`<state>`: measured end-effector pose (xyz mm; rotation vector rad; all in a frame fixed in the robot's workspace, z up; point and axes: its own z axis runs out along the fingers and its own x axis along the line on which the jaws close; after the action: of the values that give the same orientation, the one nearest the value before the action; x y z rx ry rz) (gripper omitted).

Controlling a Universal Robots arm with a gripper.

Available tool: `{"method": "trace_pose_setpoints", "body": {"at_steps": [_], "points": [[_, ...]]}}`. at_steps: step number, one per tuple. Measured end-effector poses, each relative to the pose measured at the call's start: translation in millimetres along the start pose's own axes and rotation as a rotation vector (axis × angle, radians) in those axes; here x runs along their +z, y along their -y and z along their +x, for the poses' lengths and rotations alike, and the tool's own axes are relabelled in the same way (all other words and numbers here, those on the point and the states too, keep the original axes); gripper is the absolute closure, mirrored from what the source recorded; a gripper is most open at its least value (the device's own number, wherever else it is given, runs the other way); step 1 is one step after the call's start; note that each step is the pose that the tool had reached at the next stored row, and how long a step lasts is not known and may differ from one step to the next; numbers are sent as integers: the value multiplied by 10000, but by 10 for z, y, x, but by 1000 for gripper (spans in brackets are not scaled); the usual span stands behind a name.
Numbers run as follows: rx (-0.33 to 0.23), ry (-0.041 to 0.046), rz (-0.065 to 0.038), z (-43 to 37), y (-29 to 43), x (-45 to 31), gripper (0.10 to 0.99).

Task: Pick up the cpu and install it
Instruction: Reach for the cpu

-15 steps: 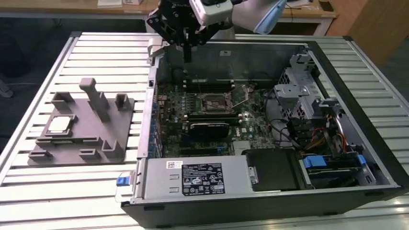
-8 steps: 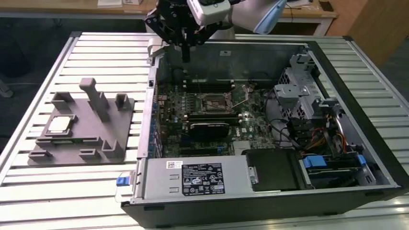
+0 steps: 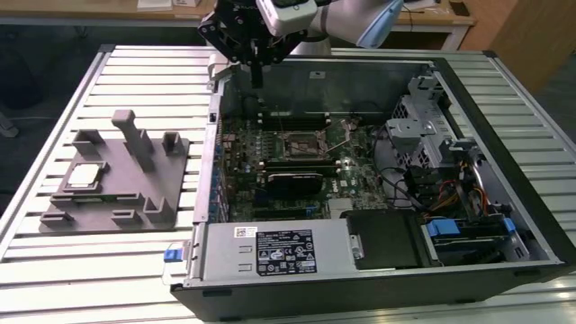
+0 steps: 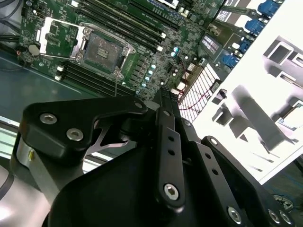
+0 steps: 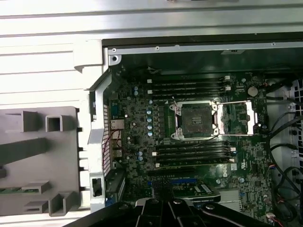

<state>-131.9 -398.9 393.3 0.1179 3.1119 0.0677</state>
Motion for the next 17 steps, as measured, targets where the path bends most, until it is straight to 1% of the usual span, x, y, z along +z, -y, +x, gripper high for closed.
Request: {"method": "trace_pose_setpoints", "body": {"at_steps": [17], "points": [[0, 8, 0, 157, 12, -4, 980]]}}
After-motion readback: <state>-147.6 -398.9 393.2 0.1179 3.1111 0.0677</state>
